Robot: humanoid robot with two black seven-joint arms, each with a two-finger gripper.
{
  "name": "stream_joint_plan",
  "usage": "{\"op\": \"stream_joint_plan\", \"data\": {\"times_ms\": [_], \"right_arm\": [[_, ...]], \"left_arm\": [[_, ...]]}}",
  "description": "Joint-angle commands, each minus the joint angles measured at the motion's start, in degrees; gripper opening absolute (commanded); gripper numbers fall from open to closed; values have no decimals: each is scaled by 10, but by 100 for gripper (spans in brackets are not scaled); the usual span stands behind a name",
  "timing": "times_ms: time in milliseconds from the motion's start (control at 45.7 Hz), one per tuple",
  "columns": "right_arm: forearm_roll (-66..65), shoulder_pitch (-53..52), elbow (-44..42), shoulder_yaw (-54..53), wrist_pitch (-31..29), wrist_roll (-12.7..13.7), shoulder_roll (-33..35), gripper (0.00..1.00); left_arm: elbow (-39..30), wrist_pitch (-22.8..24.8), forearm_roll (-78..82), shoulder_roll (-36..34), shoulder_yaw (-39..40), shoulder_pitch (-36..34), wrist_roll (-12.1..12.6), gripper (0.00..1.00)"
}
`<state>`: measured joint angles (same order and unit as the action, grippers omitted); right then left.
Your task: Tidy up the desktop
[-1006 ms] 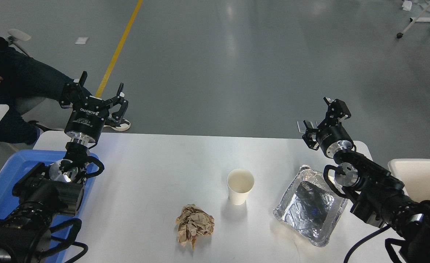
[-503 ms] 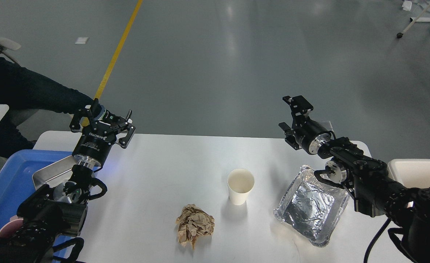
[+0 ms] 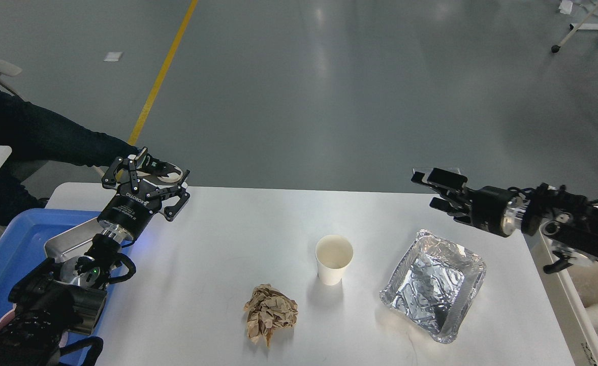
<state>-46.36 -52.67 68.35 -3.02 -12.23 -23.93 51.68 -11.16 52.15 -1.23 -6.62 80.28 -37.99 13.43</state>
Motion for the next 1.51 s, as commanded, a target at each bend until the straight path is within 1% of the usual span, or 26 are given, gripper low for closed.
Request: {"op": "stream_joint_plan", "data": {"times_ms": [0,131,219,284,372,503,612,766,941,1050,1137,1312,1487], "right_arm": [[-76,1,122,-1,-7,-1,146,100],[-146,6,207,0,-14,0,264,100],[-163,5,233,-8,-50,0,336,100],[-164,-2,239,-11,-77,-2,376,100],[-164,-15,242,-11,-98,-2,409,100],[-164,-16,247,-9,-110,3,425,100],[-164,1,248,0,-122,5,421,100],[-164,56,248,-2,-135,9,410,100],[-164,50,240,-2,-135,15,377,100],[-165,48,211,-13,-134,17,366,100],[-167,30,188,-11,-133,16,333,100],[-188,-2,115,-14,-129,14,271,100],[-228,-19,51,-12,-127,13,185,100]], "left_arm": [[0,1,0,-2,-21,2,-3,98],[0,1,1,-1,-30,10,-3,98],[0,1,0,3,-36,11,-3,98],[0,1,0,4,-41,11,-3,98],[0,3,1,5,-42,15,-3,98],[0,3,1,7,-45,17,-3,98],[-2,3,1,6,-50,17,-3,98],[0,3,1,8,-53,17,-3,98],[-2,4,1,5,-53,24,-3,98],[0,5,1,5,-53,25,-3,98],[-2,5,1,5,-53,27,-3,98],[-2,6,2,4,-54,31,-3,98],[-2,7,2,4,-54,32,-3,98]]}}
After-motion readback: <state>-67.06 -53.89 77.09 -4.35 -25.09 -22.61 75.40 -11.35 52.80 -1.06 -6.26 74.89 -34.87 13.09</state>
